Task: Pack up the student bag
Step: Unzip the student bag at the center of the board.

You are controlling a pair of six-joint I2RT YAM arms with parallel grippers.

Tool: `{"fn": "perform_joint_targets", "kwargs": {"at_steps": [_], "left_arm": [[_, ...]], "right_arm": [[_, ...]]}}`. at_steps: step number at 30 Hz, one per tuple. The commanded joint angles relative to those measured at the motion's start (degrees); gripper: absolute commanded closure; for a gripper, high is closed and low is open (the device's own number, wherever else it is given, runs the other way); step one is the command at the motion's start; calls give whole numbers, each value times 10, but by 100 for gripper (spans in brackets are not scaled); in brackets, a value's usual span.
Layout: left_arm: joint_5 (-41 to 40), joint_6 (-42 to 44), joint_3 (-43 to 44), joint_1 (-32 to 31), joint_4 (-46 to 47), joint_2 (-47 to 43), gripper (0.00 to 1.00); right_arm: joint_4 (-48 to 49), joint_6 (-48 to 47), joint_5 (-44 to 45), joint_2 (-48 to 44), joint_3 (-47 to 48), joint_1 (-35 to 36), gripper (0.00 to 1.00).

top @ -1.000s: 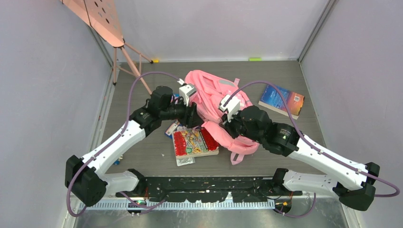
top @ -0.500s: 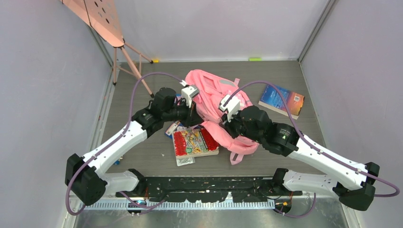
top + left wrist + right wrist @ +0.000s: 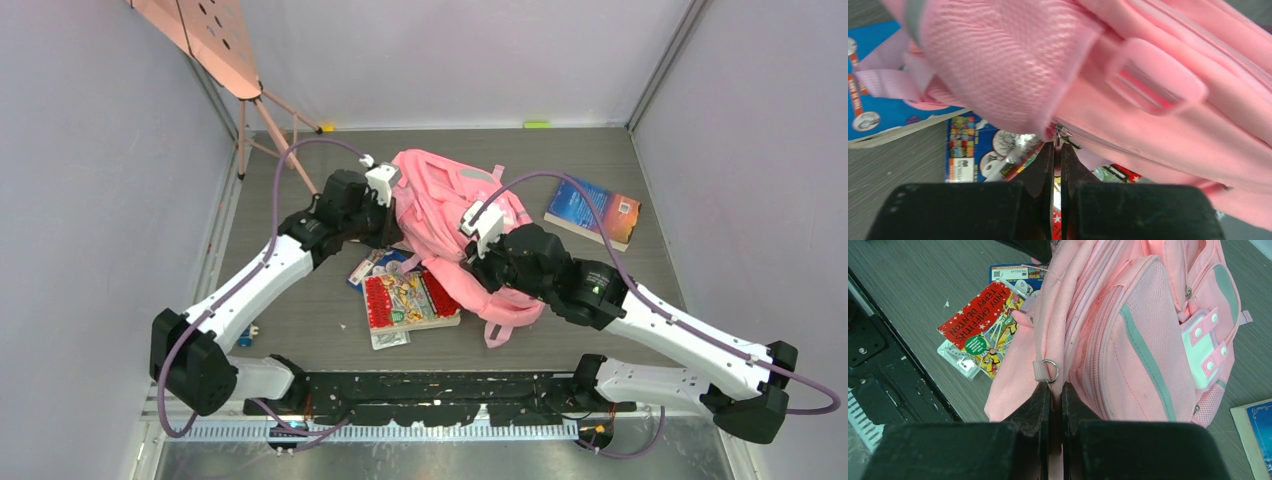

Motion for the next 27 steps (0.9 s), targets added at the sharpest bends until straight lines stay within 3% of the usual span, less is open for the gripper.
{"fn": "perform_joint_targets", "kwargs": {"at_steps": [1,12,16,18,20,27], "left_arm": [[-76,-12,34,30,-20,22,100],[-79,-9,31,38,-13,37,98],[-55,23,21,37,-12,9,47],[-52,40,4,32,8,-29,31],[-49,58,-18,22,34,-67,26],[63,62,-106,-20,134,-156,31]], "right_arm": [[102,9,-18,-29,12,2,100],[129,50,-24,-5,-1,2,100],[130,73,36,15,13,3,100],[129,82,62,28,20,3,100],[130,89,78,42,24,3,100],[138,106,95,60,33,2,100]]}}
